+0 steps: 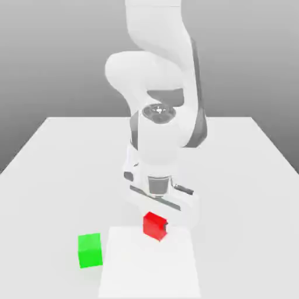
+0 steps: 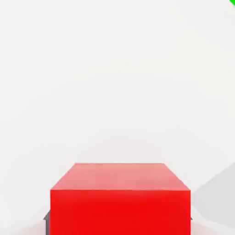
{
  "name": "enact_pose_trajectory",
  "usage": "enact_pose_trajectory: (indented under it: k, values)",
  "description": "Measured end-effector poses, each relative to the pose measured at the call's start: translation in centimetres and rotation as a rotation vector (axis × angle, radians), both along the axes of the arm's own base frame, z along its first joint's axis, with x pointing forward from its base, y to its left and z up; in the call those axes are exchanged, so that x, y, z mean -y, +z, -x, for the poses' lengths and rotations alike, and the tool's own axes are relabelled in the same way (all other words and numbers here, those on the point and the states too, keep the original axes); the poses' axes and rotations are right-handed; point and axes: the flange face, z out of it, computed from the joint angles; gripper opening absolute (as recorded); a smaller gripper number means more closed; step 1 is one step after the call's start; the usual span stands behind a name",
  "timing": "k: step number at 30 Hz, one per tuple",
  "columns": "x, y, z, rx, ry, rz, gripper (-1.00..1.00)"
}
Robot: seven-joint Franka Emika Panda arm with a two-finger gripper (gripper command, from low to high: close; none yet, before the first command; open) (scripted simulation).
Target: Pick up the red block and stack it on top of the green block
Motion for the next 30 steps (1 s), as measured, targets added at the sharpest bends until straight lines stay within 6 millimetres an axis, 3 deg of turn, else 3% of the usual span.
enact_pose_trajectory:
  k: [17, 30]
  values:
    - [0.2, 6.8, -0.1, 0.000, -0.004, 0.002, -1.00]
    - [7.3, 8.8, -4.3, 0.003, -0.129, 0.031, -1.00]
